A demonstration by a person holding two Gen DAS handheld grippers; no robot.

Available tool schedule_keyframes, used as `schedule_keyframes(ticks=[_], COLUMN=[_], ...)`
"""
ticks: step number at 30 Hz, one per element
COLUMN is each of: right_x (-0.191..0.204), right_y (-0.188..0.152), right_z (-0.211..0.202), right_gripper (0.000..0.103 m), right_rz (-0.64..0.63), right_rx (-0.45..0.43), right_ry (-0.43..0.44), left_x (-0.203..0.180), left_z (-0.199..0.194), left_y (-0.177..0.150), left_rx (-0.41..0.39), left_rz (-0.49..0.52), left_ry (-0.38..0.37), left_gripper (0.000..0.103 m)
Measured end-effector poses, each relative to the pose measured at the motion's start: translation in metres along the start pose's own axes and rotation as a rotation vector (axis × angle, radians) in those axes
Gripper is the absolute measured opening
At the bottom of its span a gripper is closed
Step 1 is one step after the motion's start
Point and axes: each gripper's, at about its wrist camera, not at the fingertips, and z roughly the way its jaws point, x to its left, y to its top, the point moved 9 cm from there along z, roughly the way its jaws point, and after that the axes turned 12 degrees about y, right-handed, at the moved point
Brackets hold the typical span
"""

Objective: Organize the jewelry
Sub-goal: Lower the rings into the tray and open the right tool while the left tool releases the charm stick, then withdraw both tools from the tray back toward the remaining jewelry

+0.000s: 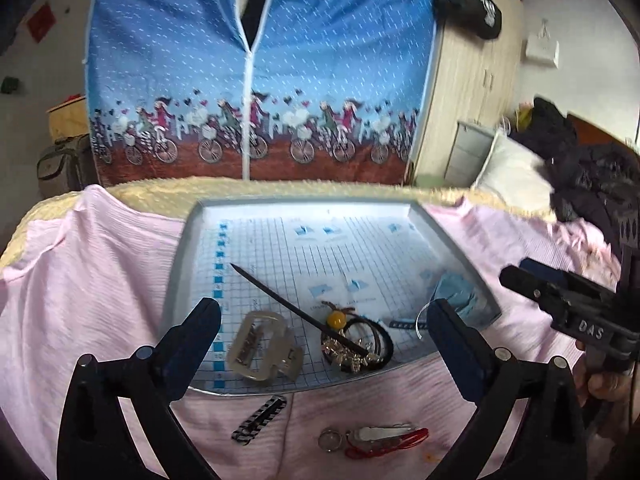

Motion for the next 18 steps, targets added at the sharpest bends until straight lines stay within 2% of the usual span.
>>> schedule_keyframes(ticks=[1, 6, 10, 13, 18], right_x=[0.003, 0.028, 0.052, 0.068, 0.09], right_y=[0.003, 0.023, 0.024, 0.02, -0.002], right_z=[-0.009, -0.057, -0.089, -0.107, -0.135], right_gripper=[0.091, 0.103, 0.103, 0.103, 0.103], right_rz=[-0.006, -0.078, -0.119, -0.159, -0.159], right_rx=[-0.024, -0.139, -0.208, -0.231, -0.258], right_ry=[-0.007, -0.009, 0.011, 0.008, 0.005], left_x=[0.003, 0.008, 0.008, 0.008, 0.008], left_z=[-0.011, -0.06, -0.098, -0.124, -0.162], left_y=[0.006, 0.027, 0.024, 0.015, -0.004], left_rx=[-0.03, -0.133, -0.179, -0.188, -0.2], left_rz=[-0.016, -0.055, -0.082, -0.107, -0.129], left_ry=[0.004, 0.026, 0.033, 0.0, -0.029], left_gripper=[0.101, 0.101, 0.101, 0.101, 0.101])
